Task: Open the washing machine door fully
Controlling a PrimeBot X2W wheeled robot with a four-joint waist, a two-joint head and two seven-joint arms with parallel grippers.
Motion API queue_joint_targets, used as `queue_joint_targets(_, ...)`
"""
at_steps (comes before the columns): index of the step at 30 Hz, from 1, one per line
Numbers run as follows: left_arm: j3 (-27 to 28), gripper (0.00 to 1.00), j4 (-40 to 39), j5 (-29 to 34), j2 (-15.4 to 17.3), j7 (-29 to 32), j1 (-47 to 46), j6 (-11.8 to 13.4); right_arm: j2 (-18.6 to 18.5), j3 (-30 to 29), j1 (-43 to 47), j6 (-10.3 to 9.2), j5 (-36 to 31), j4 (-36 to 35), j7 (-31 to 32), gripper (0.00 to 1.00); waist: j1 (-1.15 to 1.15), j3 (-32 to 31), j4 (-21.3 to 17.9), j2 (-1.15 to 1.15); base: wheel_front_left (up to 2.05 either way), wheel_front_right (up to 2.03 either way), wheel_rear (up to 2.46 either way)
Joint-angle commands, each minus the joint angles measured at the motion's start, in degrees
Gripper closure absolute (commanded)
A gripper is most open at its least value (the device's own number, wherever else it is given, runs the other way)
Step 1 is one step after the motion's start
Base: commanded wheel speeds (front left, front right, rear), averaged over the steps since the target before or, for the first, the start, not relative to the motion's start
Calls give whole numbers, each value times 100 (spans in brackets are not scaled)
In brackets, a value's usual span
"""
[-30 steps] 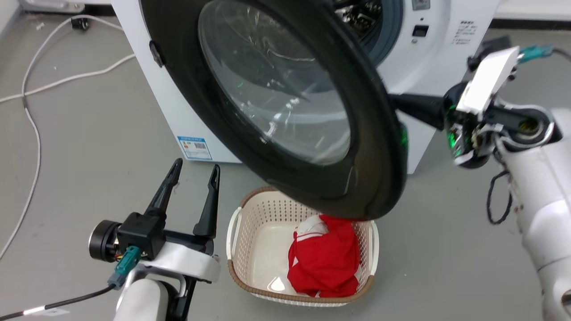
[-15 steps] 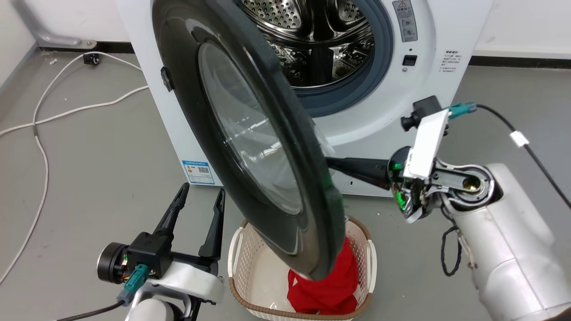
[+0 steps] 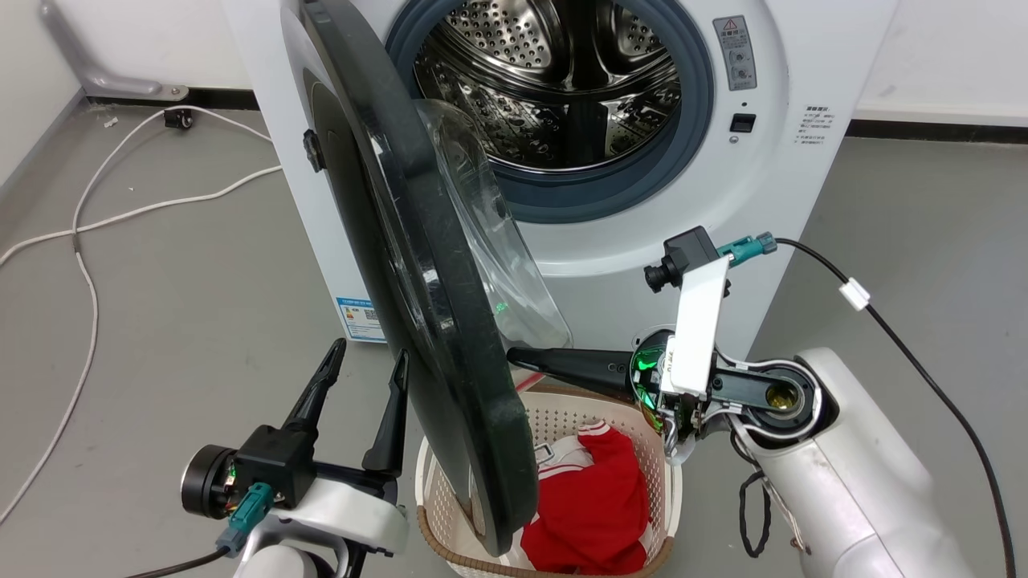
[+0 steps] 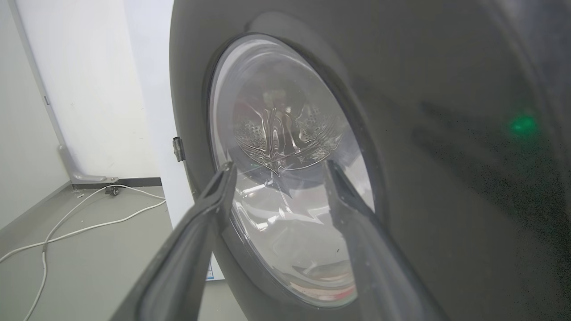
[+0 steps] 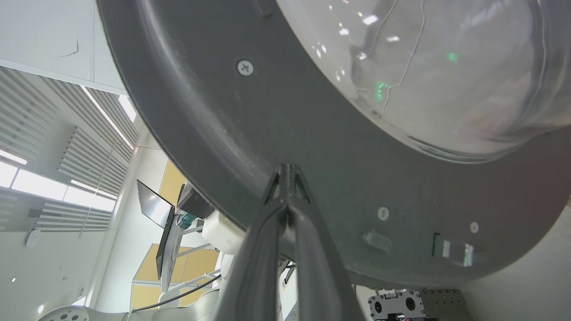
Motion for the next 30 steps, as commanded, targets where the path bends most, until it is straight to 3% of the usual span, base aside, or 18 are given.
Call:
queue_joint_targets(1, 5, 0, 3, 21, -23, -13, 64, 1, 50, 19, 148, 0, 61, -64, -113, 100, 1, 1, 2, 0, 0, 0, 0)
queue_joint_targets(5, 4, 0, 0, 11, -31, -13, 77, 0, 40, -170, 328, 0, -117, -222, -866, 100, 1, -10, 5, 0, 0, 0, 0)
queue_joint_targets(13, 100, 0, -13, 2, -45, -13, 149, 0, 50, -951, 997, 0, -559, -336, -3131, 100, 1, -29, -83, 0, 0, 0, 0)
queue_joint_targets(20, 208, 0, 27, 27, -48, -13, 197, 1, 0, -1566, 1788, 0, -817, -512, -4306, 100, 1, -112, -193, 0, 0, 0, 0)
queue_joint_targets(21, 224, 0, 30, 24, -51, -13, 195, 1, 4, -1659, 1905, 0, -821, -574, -4437, 90, 1, -126, -201, 0, 0, 0, 0)
queue_joint_targets(22, 234, 0, 37, 26, -55, -13, 193, 0, -24, -1749, 2013, 0, -897, -642, -4593, 58, 1, -137, -206, 0, 0, 0, 0)
queue_joint_targets(23, 249, 0, 37, 32, -57, -13, 194, 0, -71, -1811, 2134, 0, -1009, -699, -4747, 1, 1, -149, -214, 0, 0, 0, 0)
queue_joint_targets(26, 281, 0, 32, 49, -61, -13, 213, 1, -72, -1952, 2448, 0, -1333, -891, -5198, 0, 1, -175, -242, 0, 0, 0, 0)
queue_joint_targets(30, 302, 0, 40, 64, -60, -13, 226, 1, -248, -2049, 2698, 0, -2500, -1013, -5980, 0, 1, -200, -268, 0, 0, 0, 0)
